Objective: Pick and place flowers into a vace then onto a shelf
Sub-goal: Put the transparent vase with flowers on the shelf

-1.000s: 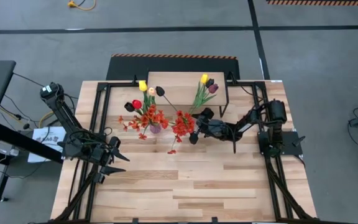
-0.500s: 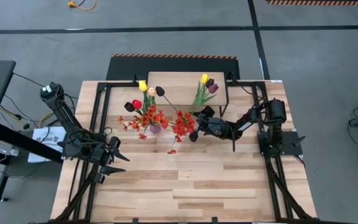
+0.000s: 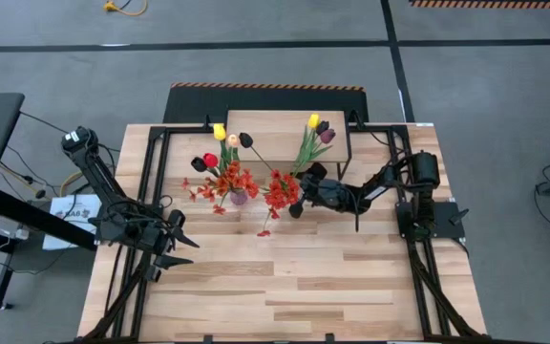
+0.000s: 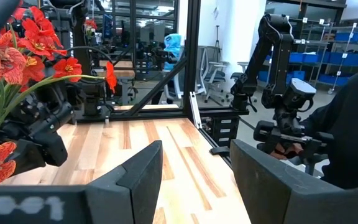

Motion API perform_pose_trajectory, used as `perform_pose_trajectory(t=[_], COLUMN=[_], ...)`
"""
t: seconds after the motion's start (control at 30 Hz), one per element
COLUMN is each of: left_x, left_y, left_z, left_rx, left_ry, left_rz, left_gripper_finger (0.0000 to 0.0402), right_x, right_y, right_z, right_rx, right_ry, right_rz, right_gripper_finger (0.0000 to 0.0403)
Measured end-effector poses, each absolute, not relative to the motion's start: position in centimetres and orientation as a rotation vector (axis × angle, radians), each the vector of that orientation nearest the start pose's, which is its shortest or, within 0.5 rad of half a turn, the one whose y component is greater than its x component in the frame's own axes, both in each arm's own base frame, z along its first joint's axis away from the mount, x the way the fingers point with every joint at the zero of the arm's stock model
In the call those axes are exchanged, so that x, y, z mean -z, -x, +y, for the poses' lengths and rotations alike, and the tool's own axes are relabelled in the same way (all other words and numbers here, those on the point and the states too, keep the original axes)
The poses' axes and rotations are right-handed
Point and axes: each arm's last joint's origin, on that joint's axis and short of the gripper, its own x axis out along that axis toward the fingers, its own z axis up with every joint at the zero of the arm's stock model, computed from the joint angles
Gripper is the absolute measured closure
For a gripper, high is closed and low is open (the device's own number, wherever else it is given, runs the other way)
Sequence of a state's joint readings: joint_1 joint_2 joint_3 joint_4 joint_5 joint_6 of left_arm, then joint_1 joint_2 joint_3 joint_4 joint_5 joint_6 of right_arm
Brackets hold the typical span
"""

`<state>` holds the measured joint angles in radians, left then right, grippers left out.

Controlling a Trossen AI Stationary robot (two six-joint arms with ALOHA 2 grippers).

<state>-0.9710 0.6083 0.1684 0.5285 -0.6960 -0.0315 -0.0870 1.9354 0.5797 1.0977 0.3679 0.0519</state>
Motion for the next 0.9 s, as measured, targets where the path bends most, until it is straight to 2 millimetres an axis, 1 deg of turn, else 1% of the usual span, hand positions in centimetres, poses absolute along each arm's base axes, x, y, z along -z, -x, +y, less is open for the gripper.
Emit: perform_pose_trajectory(t=[0.9], left_x=[-21.23], left_y=[-9.44], left_z=[-10.52], left_rx=[0.276], left_ry=[0.097], left_rz=[-0.055], left_gripper_finger=[0.0223], right_x=[-9.82], right_y=[-31.42], right_z=[-3.84], right_rx=[0.458], right_ry=[-0.022], right_rz=[0.257], right_gripper_finger=[0.0092])
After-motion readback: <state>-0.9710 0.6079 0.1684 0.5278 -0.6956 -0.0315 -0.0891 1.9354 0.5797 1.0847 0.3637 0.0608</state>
